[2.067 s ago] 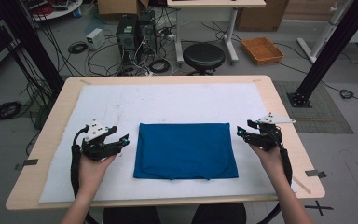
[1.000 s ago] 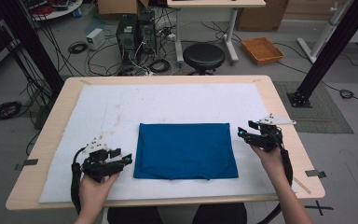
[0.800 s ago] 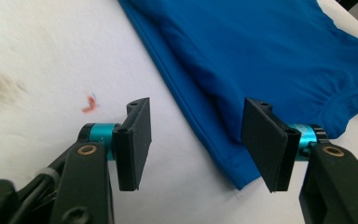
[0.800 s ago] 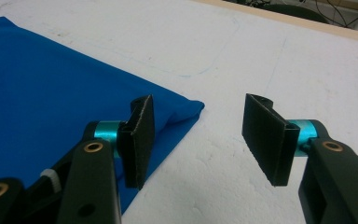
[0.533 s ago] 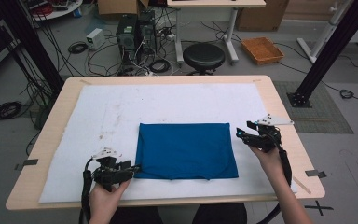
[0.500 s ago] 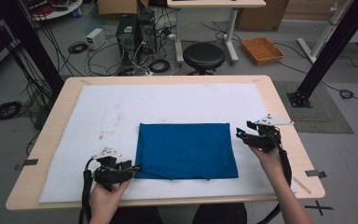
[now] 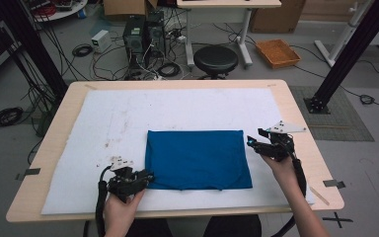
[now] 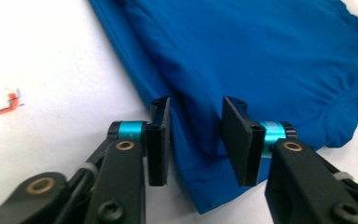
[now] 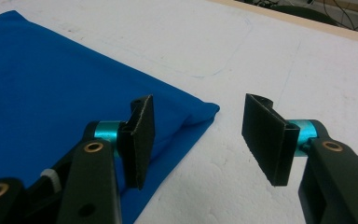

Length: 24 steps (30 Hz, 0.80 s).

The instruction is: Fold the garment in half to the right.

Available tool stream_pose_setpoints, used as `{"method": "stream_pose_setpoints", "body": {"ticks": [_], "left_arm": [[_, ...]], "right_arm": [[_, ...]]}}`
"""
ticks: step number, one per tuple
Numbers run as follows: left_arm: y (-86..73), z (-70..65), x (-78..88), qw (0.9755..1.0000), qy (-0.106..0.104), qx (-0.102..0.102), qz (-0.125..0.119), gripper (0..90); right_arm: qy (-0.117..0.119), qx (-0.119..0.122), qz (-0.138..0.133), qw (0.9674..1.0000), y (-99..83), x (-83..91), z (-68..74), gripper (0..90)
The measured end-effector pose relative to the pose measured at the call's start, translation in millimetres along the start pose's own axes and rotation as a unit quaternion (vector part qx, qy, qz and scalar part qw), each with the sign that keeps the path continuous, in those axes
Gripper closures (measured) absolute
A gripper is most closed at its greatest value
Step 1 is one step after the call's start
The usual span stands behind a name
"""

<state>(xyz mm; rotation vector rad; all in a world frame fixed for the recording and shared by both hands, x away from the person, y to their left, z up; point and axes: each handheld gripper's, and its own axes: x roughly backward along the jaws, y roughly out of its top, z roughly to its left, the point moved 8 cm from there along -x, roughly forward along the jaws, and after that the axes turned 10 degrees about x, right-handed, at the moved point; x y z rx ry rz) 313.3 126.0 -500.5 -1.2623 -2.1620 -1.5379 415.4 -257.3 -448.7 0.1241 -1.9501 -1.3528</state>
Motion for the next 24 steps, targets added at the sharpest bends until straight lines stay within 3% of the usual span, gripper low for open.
{"method": "stream_pose_setpoints", "body": {"ticks": [6, 12, 19, 24], "left_arm": [[0.0, 1.8, 0.1, 0.9998, 0.018, -0.001, -0.003, 72.9], [-0.1, -1.2, -2.2, 0.9998, 0.015, -0.009, 0.000, 81.9], [1.1, -1.3, -2.1, 0.9999, 0.011, -0.011, -0.001, 83.8], [1.8, -1.7, -1.7, 0.9998, 0.011, -0.014, -0.002, 83.9]], "right_arm": [[0.003, 0.004, 0.001, 1.0000, 0.2, -1.1, 2.7, 44.3], [0.009, 0.007, 0.001, 0.9999, 1.8, -3.6, 8.6, 44.3], [0.019, 0.015, -0.002, 0.9997, 8.6, -7.7, 19.4, 44.4], [0.039, 0.026, -0.012, 0.9988, 26.4, -12.7, 34.5, 44.4]]}}
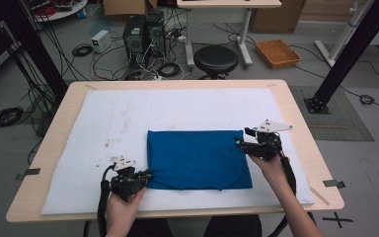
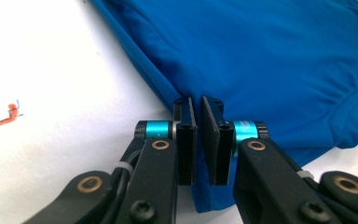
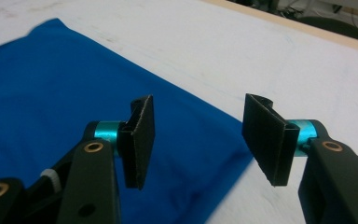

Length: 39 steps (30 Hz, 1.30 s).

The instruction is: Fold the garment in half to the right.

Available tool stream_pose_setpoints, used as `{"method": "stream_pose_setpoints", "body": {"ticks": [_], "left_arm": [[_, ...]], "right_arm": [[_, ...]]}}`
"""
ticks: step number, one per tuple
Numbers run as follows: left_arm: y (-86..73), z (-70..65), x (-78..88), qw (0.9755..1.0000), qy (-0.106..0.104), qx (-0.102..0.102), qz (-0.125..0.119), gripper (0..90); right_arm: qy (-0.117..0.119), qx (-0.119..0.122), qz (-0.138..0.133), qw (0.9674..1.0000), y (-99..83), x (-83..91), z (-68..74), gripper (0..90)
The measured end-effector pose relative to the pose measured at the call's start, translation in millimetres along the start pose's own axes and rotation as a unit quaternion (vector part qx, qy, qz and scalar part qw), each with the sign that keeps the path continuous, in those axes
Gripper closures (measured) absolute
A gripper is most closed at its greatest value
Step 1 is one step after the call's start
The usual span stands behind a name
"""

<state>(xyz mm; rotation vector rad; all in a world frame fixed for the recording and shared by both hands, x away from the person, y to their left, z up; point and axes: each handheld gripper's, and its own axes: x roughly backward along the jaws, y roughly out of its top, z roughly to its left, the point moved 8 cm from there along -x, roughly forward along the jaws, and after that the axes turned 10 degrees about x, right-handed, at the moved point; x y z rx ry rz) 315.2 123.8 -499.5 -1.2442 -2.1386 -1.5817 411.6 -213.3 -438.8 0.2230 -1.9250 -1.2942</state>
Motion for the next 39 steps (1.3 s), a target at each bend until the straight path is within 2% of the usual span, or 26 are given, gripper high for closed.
{"method": "stream_pose_setpoints", "body": {"ticks": [5, 9, 11, 16, 22, 26, 29, 33, 35, 39], "left_arm": [[0.4, 0.7, 0.2, 1.0000, -0.003, -0.001, 0.001, 83.9], [0.6, 0.9, 0.0, 1.0000, -0.004, -0.003, 0.001, 83.9], [0.6, 0.9, -0.1, 1.0000, -0.004, -0.003, 0.002, 83.9], [0.3, 0.9, -0.1, 1.0000, -0.004, 0.000, 0.001, 83.9], [0.3, 0.7, 0.8, 1.0000, -0.007, 0.002, 0.001, 83.9], [0.5, 1.4, 1.5, 1.0000, -0.007, -0.001, 0.002, 83.9], [0.3, 0.9, 1.9, 0.9999, -0.010, -0.001, 0.002, 83.9], [-0.5, 0.6, 2.5, 0.9999, -0.011, -0.002, 0.000, 83.9], [-1.6, 0.8, 3.1, 0.9999, -0.012, 0.000, 0.002, 83.9], [-2.1, 1.4, 3.1, 0.9999, -0.013, 0.001, 0.001, 83.8]], "right_arm": [[0.027, 0.010, -0.009, 0.9995, 22.5, -13.1, 16.6, 44.4], [0.055, -0.001, -0.020, 0.9983, 36.7, -27.7, 28.0, 44.7], [0.073, -0.009, -0.014, 0.9972, 43.9, -41.7, 33.8, 44.7], [0.097, -0.023, -0.010, 0.9950, 65.2, -75.6, 48.0, 45.5], [0.121, -0.014, 0.009, 0.9925, 89.8, -116.6, 73.7, 47.2], [0.140, -0.002, 0.020, 0.9899, 105.3, -147.1, 97.9, 50.3], [0.152, 0.003, 0.038, 0.9876, 113.8, -169.9, 115.5, 52.8], [0.162, 0.005, 0.069, 0.9844, 118.8, -199.5, 135.5, 56.1], [0.161, 0.010, 0.073, 0.9842, 120.5, -210.4, 142.1, 58.3], [0.155, 0.026, 0.106, 0.9818, 119.0, -229.6, 155.0, 61.9]]}}
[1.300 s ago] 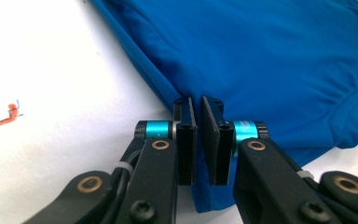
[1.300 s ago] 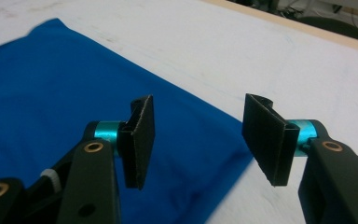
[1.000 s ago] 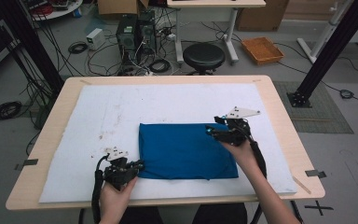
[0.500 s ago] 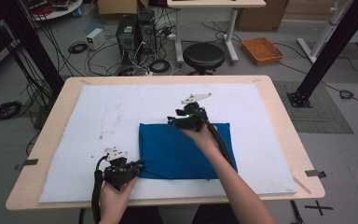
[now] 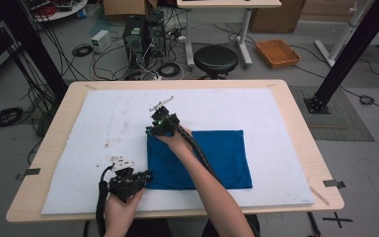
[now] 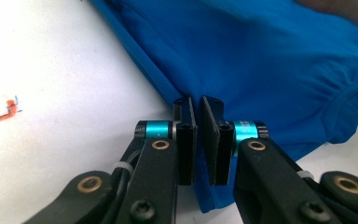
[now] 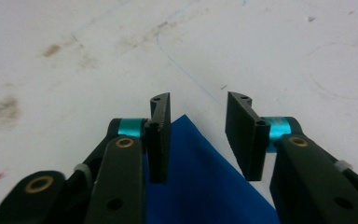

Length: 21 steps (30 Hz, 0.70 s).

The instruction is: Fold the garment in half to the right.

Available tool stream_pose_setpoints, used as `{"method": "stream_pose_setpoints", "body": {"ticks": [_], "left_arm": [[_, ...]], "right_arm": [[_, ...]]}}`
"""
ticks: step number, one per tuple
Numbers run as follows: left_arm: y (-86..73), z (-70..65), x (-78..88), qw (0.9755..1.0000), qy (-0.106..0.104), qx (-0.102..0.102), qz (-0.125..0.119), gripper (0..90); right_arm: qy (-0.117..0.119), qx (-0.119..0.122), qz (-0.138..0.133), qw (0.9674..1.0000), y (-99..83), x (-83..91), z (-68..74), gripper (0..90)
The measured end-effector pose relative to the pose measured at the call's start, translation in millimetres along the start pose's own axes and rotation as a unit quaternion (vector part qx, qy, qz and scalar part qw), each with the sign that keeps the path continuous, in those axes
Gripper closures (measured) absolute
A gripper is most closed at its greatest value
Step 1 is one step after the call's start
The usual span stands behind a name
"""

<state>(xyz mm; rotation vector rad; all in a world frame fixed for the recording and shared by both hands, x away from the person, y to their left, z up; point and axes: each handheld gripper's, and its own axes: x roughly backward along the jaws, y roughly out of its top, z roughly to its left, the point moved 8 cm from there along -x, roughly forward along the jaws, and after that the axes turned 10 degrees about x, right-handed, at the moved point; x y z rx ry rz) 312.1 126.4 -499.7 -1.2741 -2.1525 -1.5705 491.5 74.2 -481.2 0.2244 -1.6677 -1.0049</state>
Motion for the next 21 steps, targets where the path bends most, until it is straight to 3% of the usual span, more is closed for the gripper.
{"method": "stream_pose_setpoints", "body": {"ticks": [6, 8, 12, 17, 21], "left_arm": [[-0.1, 0.0, -0.3, 1.0000, -0.002, 0.000, 0.003, 83.8], [0.2, 0.1, -0.6, 1.0000, -0.001, -0.002, 0.003, 83.8], [1.6, -0.9, 0.3, 1.0000, -0.004, 0.000, 0.000, 83.8], [6.0, -5.5, 4.0, 0.9999, -0.012, -0.006, -0.008, 84.0], [11.8, -14.8, 7.7, 0.9994, -0.022, -0.021, -0.016, 84.2]], "right_arm": [[-0.002, 0.017, 0.029, 0.9994, -6.4, -20.3, 1.9, 71.0], [-0.003, 0.013, 0.026, 0.9996, -5.5, -20.0, 2.3, 78.0], [-0.007, 0.041, 0.020, 0.9989, -2.3, -18.9, 5.8, 87.4], [-0.001, 0.031, -0.006, 0.9995, 6.1, -2.2, 2.5, 88.0], [0.013, 0.013, -0.047, 0.9987, 15.6, 21.5, -3.0, 88.0]]}}
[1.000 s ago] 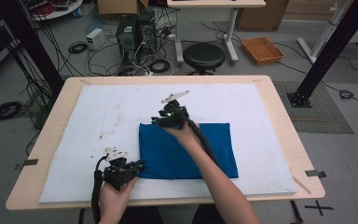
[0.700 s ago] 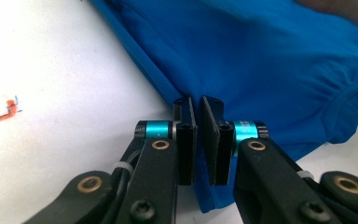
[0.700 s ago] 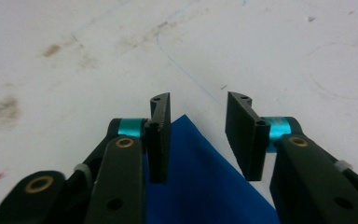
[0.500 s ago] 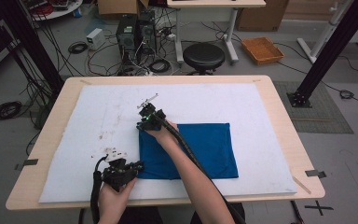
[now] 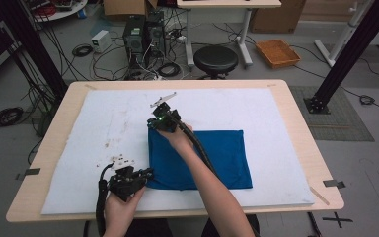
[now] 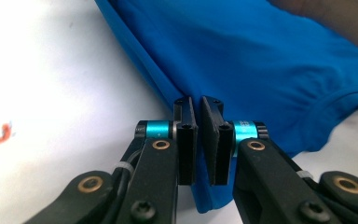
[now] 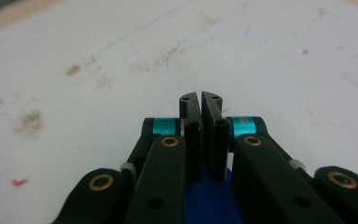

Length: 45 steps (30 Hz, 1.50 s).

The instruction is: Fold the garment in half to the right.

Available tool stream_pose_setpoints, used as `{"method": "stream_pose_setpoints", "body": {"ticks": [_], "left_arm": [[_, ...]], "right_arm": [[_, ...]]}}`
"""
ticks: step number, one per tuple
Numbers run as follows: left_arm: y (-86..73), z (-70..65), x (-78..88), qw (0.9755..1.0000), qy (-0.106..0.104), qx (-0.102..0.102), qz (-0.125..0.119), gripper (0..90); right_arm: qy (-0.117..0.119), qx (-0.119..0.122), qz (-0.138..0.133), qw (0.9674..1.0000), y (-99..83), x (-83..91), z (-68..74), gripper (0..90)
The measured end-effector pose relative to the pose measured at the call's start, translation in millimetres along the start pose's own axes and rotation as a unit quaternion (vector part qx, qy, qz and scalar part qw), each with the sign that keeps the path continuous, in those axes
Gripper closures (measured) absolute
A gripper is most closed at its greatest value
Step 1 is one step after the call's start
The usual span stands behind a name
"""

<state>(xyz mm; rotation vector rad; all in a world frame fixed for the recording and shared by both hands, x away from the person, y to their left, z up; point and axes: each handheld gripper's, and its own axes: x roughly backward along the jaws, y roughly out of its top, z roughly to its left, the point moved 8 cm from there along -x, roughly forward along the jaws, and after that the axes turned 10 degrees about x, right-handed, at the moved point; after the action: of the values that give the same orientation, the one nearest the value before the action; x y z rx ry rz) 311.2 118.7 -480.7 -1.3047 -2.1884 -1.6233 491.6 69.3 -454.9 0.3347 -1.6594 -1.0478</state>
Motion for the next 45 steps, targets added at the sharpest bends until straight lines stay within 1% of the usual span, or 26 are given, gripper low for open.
{"method": "stream_pose_setpoints", "body": {"ticks": [3, 7, 8, 10, 11, 13, 16, 17, 18, 23, 26, 28, 30, 31, 32, 33, 36, 40, 43, 45], "left_arm": [[6.0, -12.2, 2.0, 0.9998, -0.015, -0.008, -0.004, 84.1], [14.3, -39.0, -1.4, 0.9986, -0.043, -0.030, -0.001, 84.2], [15.5, -44.5, -2.7, 0.9983, -0.048, -0.033, -0.001, 84.2], [19.0, -60.1, -7.5, 0.9972, -0.063, -0.041, 0.001, 84.2], [19.8, -65.1, -9.4, 0.9968, -0.068, -0.043, 0.002, 84.2], [21.9, -76.3, -15.4, 0.9957, -0.080, -0.045, 0.004, 84.2], [23.2, -89.4, -25.1, 0.9945, -0.092, -0.049, 0.010, 84.2], [23.7, -96.1, -30.5, 0.9938, -0.098, -0.050, 0.013, 84.2], [24.0, -100.7, -34.3, 0.9934, -0.102, -0.051, 0.015, 84.1], [24.5, -124.5, -53.8, 0.9909, -0.120, -0.057, 0.021, 84.2], [23.6, -139.1, -67.4, 0.9895, -0.130, -0.057, 0.027, 84.2], [22.2, -149.1, -77.5, 0.9882, -0.137, -0.060, 0.032, 84.2], [20.7, -156.6, -85.2, 0.9876, -0.141, -0.060, 0.036, 84.2], [19.5, -162.0, -90.7, 0.9871, -0.143, -0.061, 0.039, 84.2], [18.9, -164.8, -93.8, 0.9868, -0.144, -0.062, 0.041, 84.1], [17.8, -169.8, -98.8, 0.9863, -0.146, -0.063, 0.044, 84.2], [15.9, -181.3, -109.6, 0.9853, -0.151, -0.063, 0.049, 84.2], [12.4, -194.1, -122.4, 0.9841, -0.155, -0.067, 0.055, 84.1], [9.3, -200.1, -129.2, 0.9837, -0.155, -0.071, 0.059, 84.1], [7.4, -203.6, -134.1, 0.9834, -0.154, -0.074, 0.062, 84.1]], "right_arm": [[0.009, -0.008, -0.021, 0.9997, 3.9, 21.2, -5.0, 88.0], [0.024, -0.020, -0.042, 0.9986, 0.9, 52.3, -16.8, 88.0], [0.026, -0.022, -0.045, 0.9984, -0.6, 59.6, -20.3, 88.0], [0.029, -0.026, -0.051, 0.9980, -4.8, 74.0, -27.0, 88.0], [0.030, -0.029, -0.054, 0.9977, -6.9, 80.7, -30.4, 88.0], [0.032, -0.031, -0.056, 0.9975, -11.3, 91.2, -35.8, 88.0], [0.026, -0.029, -0.051, 0.9979, -20.2, 106.3, -44.9, 88.0], [0.024, -0.027, -0.052, 0.9980, -22.5, 109.8, -47.4, 88.0], [0.022, -0.027, -0.051, 0.9981, -27.6, 116.7, -52.4, 88.0], [0.016, -0.019, -0.046, 0.9986, -46.8, 139.9, -70.5, 88.1], [0.013, -0.014, -0.041, 0.9990, -58.9, 152.7, -80.8, 88.1], [0.012, -0.015, -0.039, 0.9991, -68.2, 160.9, -88.4, 88.2], [0.011, -0.019, -0.033, 0.9992, -79.1, 168.8, -95.9, 88.2], [0.010, -0.021, -0.027, 0.9993, -82.8, 170.8, -98.0, 88.2], [0.005, -0.015, -0.021, 0.9997, -88.3, 173.5, -101.9, 88.2], [0.005, -0.015, -0.016, 0.9998, -91.4, 175.3, -103.4, 88.2], [-0.003, -0.013, -0.008, 0.9999, -101.7, 182.4, -109.8, 88.2], [-0.010, -0.013, 0.006, 0.9998, -114.9, 188.8, -116.4, 88.1], [-0.017, -0.012, 0.013, 0.9997, -124.4, 192.1, -121.6, 88.1], [-0.019, -0.017, 0.017, 0.9995, -131.5, 194.7, -124.7, 88.1]]}}
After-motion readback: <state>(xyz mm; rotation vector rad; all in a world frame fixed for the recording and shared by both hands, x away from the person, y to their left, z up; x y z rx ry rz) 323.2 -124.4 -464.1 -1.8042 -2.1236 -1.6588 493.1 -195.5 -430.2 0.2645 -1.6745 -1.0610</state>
